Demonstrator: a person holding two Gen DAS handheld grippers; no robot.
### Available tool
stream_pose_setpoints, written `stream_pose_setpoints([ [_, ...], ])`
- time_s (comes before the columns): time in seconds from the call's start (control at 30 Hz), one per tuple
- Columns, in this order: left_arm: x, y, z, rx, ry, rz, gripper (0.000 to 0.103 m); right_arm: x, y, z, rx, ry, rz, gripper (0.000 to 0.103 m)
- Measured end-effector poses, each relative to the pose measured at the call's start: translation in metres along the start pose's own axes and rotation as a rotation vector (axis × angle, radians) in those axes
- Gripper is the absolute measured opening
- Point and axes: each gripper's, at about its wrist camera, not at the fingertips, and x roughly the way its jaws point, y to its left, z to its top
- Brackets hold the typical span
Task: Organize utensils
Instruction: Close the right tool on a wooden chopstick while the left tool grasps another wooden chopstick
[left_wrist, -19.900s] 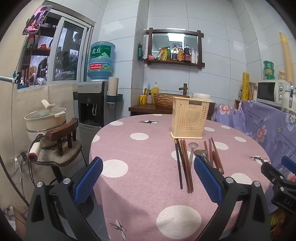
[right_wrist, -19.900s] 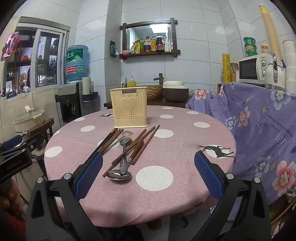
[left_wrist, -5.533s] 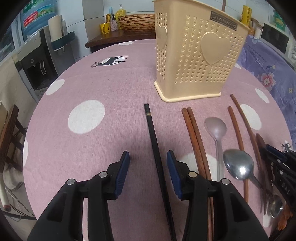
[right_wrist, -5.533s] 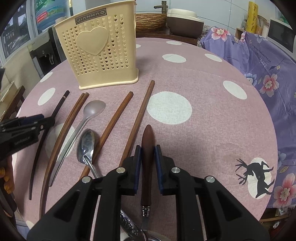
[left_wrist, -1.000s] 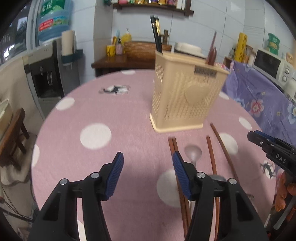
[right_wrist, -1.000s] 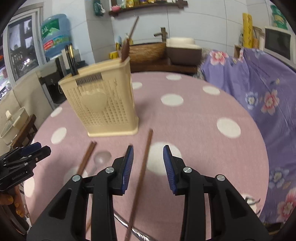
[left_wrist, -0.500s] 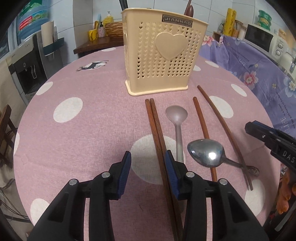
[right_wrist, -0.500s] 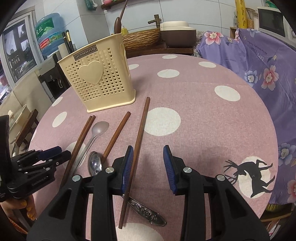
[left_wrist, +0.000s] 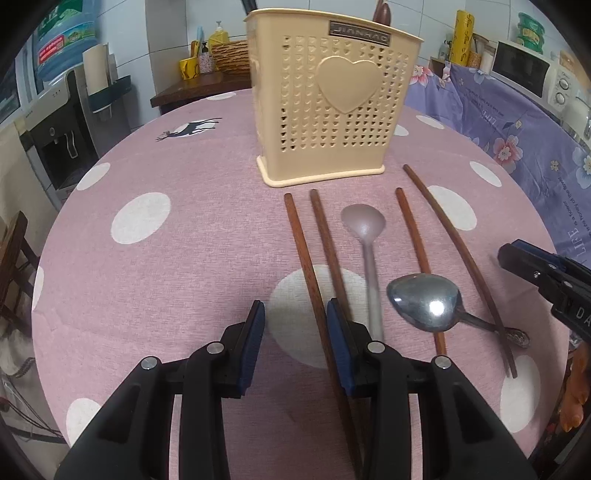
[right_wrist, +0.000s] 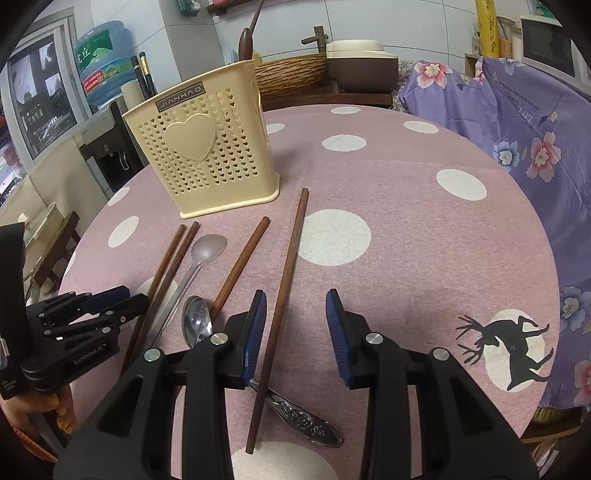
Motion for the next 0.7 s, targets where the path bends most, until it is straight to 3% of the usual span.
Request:
stream_pose_setpoints([
  [0.17, 0.0, 0.021, 0.001, -0.025, 0.006, 0.025, 0.036, 0.006, -0.002, 0.006, -0.008, 0.02, 0.003, 0.034],
  [0.33, -0.001, 0.036, 0.006, -0.095, 0.001, -0.001, 0.036, 0.028, -0.001, 0.022, -0.003, 0.07, 0.027, 0.034],
  [0.7, 0.008, 0.039, 0.025, -0.162, -0.017, 0.03, 0.036, 0.072, 0.006, 0.057, 0.006, 0.138, -0.039, 0.034],
])
